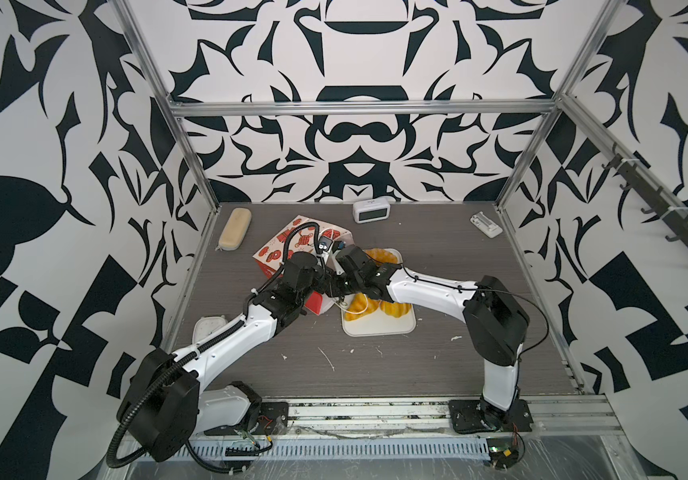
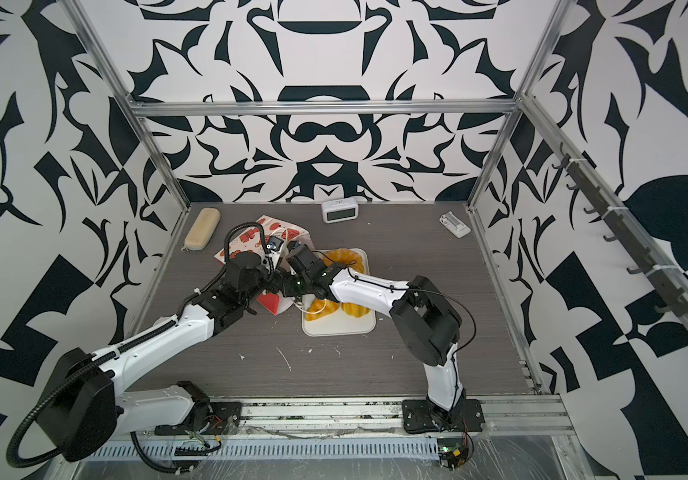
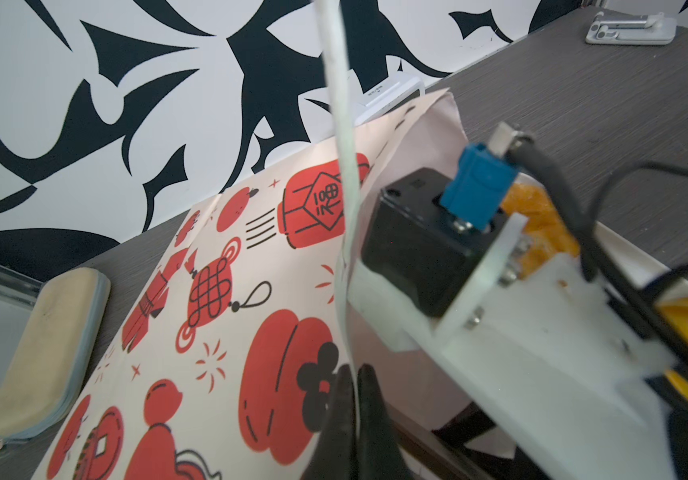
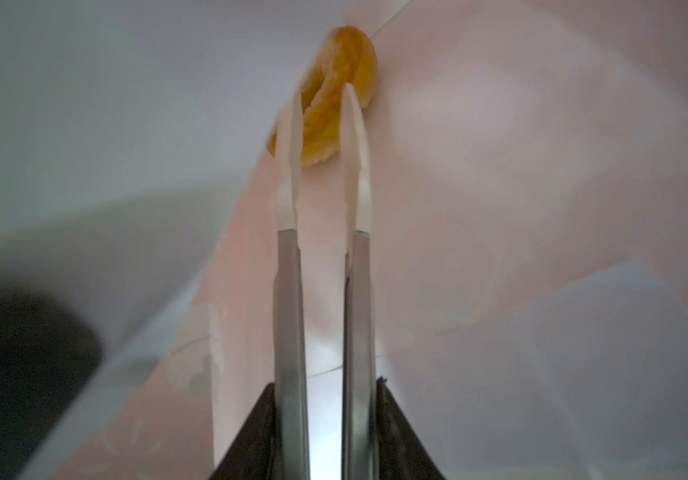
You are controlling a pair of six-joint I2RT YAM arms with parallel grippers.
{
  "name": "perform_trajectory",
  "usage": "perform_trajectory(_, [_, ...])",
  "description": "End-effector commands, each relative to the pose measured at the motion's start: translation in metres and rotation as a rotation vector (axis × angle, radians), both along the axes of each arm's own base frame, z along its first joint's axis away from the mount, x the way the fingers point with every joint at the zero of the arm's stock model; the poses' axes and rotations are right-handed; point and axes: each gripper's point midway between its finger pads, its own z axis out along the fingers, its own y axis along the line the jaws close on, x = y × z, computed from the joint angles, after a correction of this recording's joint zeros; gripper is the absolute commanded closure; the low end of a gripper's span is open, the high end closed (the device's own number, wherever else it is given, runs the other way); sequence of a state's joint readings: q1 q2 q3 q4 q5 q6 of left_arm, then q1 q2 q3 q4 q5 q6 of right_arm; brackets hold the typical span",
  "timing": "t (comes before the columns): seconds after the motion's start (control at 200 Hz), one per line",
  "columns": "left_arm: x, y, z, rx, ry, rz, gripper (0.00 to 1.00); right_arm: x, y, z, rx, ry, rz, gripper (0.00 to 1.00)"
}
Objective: Take the fake bread out of the paper bag
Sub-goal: 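Close the right tongs on the ring bread inside the bag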
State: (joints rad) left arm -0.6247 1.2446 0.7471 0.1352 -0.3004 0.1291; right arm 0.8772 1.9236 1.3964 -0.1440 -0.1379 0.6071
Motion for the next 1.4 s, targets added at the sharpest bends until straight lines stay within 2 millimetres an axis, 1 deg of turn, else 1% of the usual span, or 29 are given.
perform_trajectory(0.0, [-0.009,-0.009,0.0,-0.017,0.006,-0.059,1.0,0.011,0.011,0.031,0.043,-0.069,0.013,0.6])
perform_trajectory(0.075, [-0.011,-0.01,0.001,-0.023,0.007,-0.071,1.0,0.012,0.011,0.025,0.032,-0.052,0.012,0.58])
perform_trajectory(0.23, [-0.012,-0.012,0.002,-0.03,0.006,-0.081,1.0,0.009,0.021,0.017,0.065,-0.01,0.027,0.56])
perform_trajectory(0.38, [-0.013,-0.013,0.002,-0.036,0.007,-0.088,1.0,0.006,0.032,0.015,0.101,0.023,0.055,0.55])
perform_trajectory(0.55, [-0.014,-0.015,0.002,-0.046,0.008,-0.093,1.0,0.008,0.044,0.019,0.135,0.034,0.077,0.55])
perform_trajectory(0.65, [-0.014,-0.015,0.001,-0.048,0.009,-0.094,1.0,0.011,0.048,0.019,0.144,0.038,0.08,0.56])
perform_trajectory(0.74, [-0.014,-0.013,0.002,-0.046,0.004,-0.09,1.0,0.011,0.049,0.018,0.15,0.047,0.081,0.62])
perform_trajectory(0.855, [-0.015,-0.011,0.001,-0.042,0.002,-0.082,1.0,0.011,0.046,0.018,0.152,0.045,0.077,0.74])
perform_trajectory(1.01, [-0.017,-0.008,0.001,-0.043,0.002,-0.076,1.0,0.011,0.035,0.016,0.144,0.045,0.068,0.93])
perform_trajectory(1.09, [-0.017,-0.007,0.0,-0.039,0.0,-0.071,1.0,0.01,0.027,0.015,0.136,0.048,0.068,1.0])
perform_trajectory(1.395, [-0.017,-0.003,-0.006,-0.016,0.012,-0.056,1.0,-0.003,0.009,0.012,0.135,0.071,0.095,1.0])
